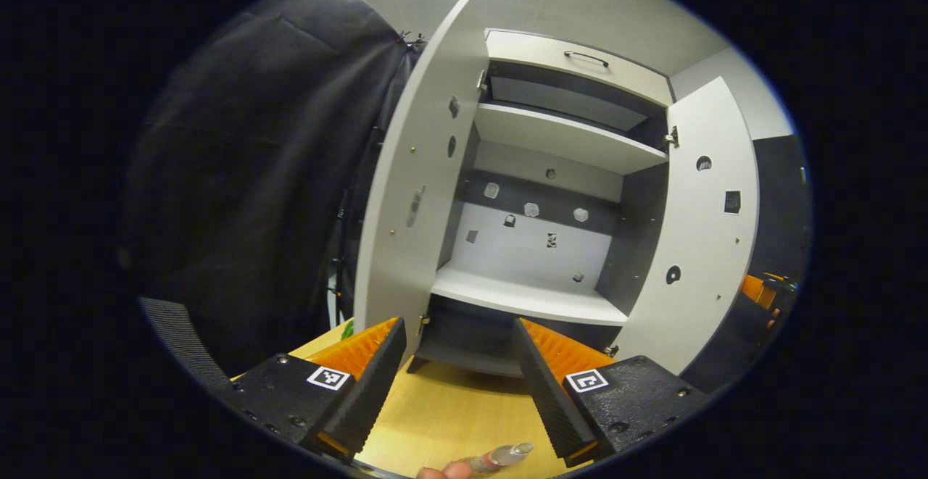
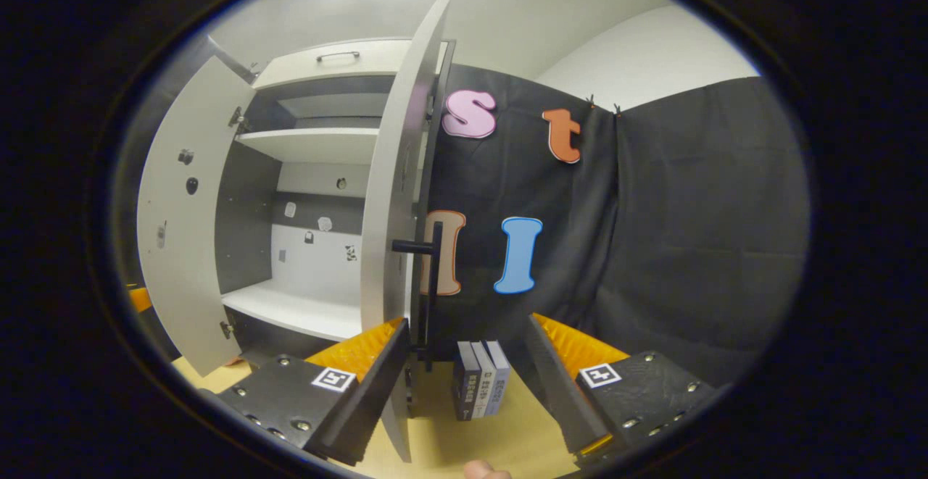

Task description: Grasp the bottle in the cabinet with the left hand and place it on the coaster, then close the right door with the right hand and the left door with the left hand.

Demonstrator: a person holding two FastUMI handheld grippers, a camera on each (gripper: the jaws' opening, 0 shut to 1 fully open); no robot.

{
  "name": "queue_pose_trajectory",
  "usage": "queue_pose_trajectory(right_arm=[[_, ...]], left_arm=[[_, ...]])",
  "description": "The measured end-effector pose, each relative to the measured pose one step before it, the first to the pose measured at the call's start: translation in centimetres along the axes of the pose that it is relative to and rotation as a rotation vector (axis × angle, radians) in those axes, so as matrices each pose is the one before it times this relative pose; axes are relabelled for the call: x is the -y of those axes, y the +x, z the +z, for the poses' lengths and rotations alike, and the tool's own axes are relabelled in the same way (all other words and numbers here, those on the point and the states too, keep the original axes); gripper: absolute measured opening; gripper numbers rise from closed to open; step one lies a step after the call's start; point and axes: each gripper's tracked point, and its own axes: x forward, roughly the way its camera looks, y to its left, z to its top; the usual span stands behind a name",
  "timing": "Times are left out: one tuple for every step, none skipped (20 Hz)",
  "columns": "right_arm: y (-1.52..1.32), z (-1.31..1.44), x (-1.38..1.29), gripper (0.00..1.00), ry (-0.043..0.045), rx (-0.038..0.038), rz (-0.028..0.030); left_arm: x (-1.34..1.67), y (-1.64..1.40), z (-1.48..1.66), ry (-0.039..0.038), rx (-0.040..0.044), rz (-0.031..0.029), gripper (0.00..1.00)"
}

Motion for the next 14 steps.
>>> queue_pose_trajectory(right_arm=[[0.054,-0.016,-0.109,0.96,0.0014,-0.0012,0.00577],[-0.02,0.045,-0.097,0.96,-0.00014,0.0006,0.00752],[0.055,0.05,-0.146,0.96,-0.00386,-0.00134,0.00545],[0.011,0.019,-0.073,0.93,-0.00314,0.00083,0.00434],[-0.027,-0.052,-0.12,0.96,-0.0019,-0.001,0.00265],[-0.007,0.047,-0.155,0.96,0.00108,-0.00085,0.00062],[-0.035,-0.033,-0.152,0.96,0.00129,-0.00063,-0.00007],[-0.07,0.008,-0.156,0.96,0.0027,-0.00089,-0.00167],[-0.05,0.02,-0.139,0.93,0.00455,-0.00053,-0.00131],[-0.048,-0.069,-0.229,0.96,0.00511,-0.00172,0.00195],[-0.044,0.051,-0.407,0.96,0.00752,-0.00197,0.00551],[0.018,-0.116,-0.592,0.96,0.0092,-0.00265,0.00939],[-0.048,0.017,-0.802,0.93,0.01001,-0.00158,0.01342],[0.049,-0.035,-0.915,0.93,0.00862,-0.00192,0.01679]], left_arm=[[-0.955,-0.205,0.074,0.00052,-0.00019,0.02366,0.93],[-0.986,-0.182,0.139,-0.00032,0.00111,0.02379,0.93],[-0.986,-0.152,0.109,0.00073,0.00215,0.02408,0.92],[-0.971,-0.194,0.158,-0.00108,0.00159,0.0211,0.93],[-0.819,0.047,0.073,-0.00189,-0.00051,0.01763,0.93],[-0.775,-0.044,0.134,-0.00166,-0.00195,0.01706,0.93],[-0.782,-0.013,0.03,-0.00174,-0.00138,0.01681,0.93],[-0.627,0.035,0.127,-0.00247,-0.00059,0.01278,0.93],[-0.481,0.083,0.127,-0.00343,0.00093,0.00778,0.93],[-0.404,0.056,0.185,-0.00363,0.00069,0.00564,0.93],[-0.33,0.222,0.049,-0.00276,0.00008,0.00524,0.93],[-0.324,0.103,0.083,-0.00083,-0.00075,0.00419,0.93],[-0.405,0.133,0.016,0.00055,-0.00061,0.0039,0.93],[-0.32,0.046,0.077,0.00128,-0.0009,0.00247,0.93]])
